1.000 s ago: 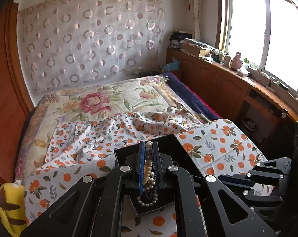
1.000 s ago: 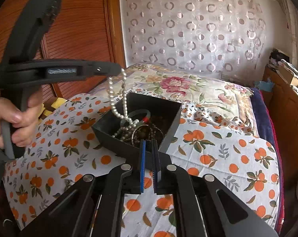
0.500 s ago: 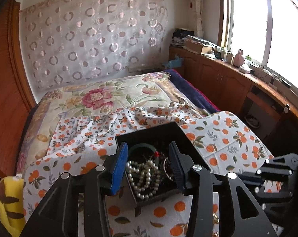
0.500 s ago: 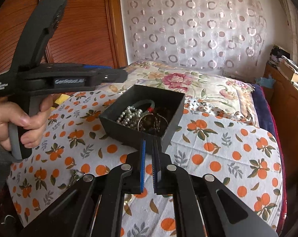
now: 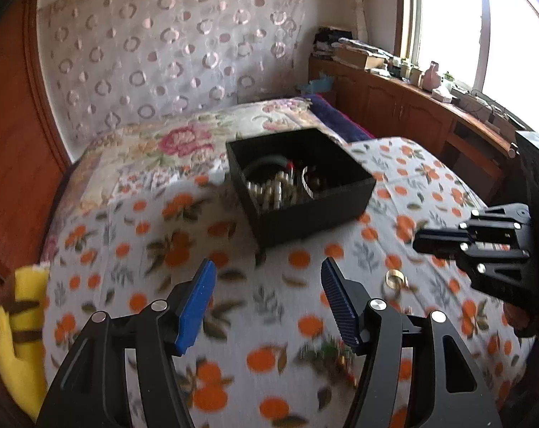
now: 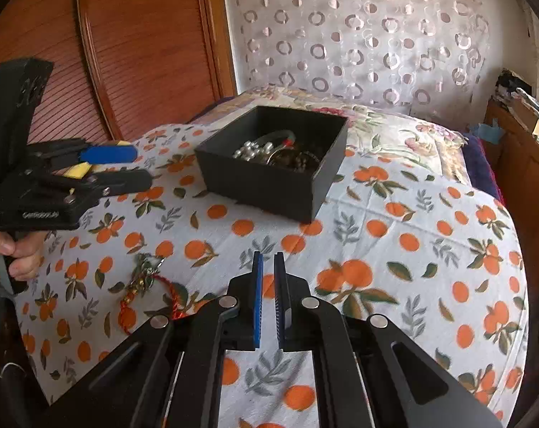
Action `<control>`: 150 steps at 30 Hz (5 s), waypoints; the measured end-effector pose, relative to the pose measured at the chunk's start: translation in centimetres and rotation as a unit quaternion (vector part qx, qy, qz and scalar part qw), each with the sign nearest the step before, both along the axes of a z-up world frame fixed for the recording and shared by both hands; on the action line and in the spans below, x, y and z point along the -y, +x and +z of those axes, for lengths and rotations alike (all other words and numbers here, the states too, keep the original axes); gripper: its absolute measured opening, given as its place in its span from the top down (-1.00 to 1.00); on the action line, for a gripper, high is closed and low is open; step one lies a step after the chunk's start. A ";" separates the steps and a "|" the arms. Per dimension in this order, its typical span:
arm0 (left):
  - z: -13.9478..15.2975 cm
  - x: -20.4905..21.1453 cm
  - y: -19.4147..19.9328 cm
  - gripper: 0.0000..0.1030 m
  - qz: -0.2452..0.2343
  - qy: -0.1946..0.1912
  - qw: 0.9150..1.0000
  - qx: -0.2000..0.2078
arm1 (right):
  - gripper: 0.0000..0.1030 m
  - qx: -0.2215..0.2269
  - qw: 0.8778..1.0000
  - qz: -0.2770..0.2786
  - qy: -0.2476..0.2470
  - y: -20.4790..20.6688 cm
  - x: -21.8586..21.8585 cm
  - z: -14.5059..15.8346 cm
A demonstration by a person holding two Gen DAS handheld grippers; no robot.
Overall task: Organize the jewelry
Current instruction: 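Lower the left gripper onto the green pendant on red cord and close, then carry the pendant into the black box while the right gripper drops the red bead bracelet in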
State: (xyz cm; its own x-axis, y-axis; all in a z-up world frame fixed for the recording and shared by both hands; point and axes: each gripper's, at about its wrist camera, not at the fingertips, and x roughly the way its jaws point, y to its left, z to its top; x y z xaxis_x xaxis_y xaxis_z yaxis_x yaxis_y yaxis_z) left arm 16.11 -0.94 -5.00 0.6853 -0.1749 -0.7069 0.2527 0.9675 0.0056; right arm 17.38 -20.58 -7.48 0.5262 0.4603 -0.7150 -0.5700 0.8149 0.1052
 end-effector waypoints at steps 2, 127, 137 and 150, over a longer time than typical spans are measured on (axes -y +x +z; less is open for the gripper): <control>-0.7 -0.2 -0.9 -0.15 -0.001 -0.001 1.000 -0.011 | 0.86 -0.001 1.000 0.004 -0.004 -0.4 -0.2 -0.2; 2.7 1.0 7.4 0.87 0.005 -0.036 0.999 0.032 | 0.80 0.091 0.996 0.015 0.022 10.7 -3.5 5.1; 2.4 2.5 10.2 0.87 0.004 -0.046 0.999 0.028 | 0.53 0.090 0.996 0.002 0.012 10.3 -2.2 4.0; 1.7 3.9 13.2 0.87 0.006 -0.041 0.999 0.020 | 0.53 0.072 0.996 -0.042 0.009 7.1 2.7 3.2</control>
